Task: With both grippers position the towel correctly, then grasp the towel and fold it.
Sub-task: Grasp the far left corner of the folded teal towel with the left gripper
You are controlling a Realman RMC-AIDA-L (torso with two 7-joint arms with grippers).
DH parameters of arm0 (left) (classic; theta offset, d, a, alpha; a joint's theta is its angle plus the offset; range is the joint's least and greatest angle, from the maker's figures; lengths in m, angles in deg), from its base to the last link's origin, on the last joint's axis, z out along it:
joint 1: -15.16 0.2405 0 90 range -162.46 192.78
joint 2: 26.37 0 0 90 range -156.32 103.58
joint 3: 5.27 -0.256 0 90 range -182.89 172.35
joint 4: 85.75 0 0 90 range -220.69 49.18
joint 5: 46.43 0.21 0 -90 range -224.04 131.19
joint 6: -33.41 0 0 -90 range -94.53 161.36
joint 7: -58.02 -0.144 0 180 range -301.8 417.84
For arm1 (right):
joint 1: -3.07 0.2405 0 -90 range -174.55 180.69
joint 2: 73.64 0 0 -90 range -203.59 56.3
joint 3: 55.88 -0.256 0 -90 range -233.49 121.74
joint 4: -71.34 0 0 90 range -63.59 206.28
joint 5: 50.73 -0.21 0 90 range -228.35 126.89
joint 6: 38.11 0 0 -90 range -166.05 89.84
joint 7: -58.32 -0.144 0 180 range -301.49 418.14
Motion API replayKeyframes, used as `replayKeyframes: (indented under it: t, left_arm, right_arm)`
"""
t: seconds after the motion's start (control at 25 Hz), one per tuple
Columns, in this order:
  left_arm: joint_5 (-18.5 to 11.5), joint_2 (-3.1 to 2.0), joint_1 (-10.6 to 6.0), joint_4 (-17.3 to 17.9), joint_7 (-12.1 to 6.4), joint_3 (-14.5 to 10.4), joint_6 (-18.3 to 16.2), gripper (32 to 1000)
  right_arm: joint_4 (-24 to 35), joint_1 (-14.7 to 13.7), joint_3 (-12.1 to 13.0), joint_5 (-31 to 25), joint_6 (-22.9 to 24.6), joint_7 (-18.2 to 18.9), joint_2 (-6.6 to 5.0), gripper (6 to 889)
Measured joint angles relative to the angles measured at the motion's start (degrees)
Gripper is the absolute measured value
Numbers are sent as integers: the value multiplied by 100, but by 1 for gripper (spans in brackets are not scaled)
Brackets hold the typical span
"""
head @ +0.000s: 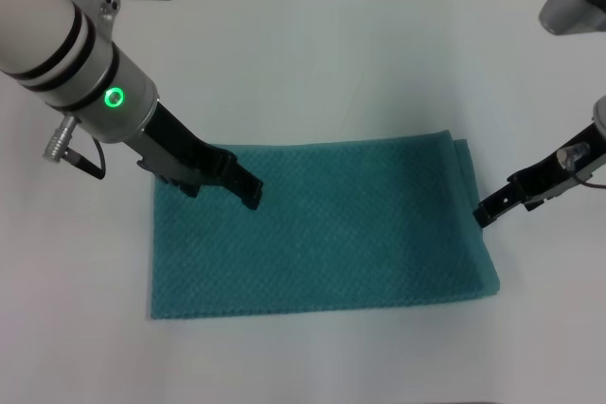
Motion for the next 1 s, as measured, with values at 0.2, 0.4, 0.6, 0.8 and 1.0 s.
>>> replayKeyframes:
  t: [0.2, 0.4, 0.6, 0.8, 1.0]
  left_arm:
    - [0, -5, 15, 0, 0, 5, 5, 865]
    - [0, -8, 32, 0, 0, 6, 6, 864]
    - [11, -15, 67, 0, 0, 24, 6, 863]
    - [51, -19, 104, -25, 0, 36, 6, 862]
    - [71, -25, 107, -61, 0, 42, 4, 862]
  right_arm:
    - [345, -10, 0, 5, -271, -55, 0, 856]
    - [693, -17, 0, 7, -542, -93, 0, 855]
    - [1030, -42, -1, 9, -792, -147, 0, 855]
    - [1325, -47, 0, 9, -1061, -175, 0, 854]
    - [1660, -51, 0, 9, -1251, -224, 0, 853]
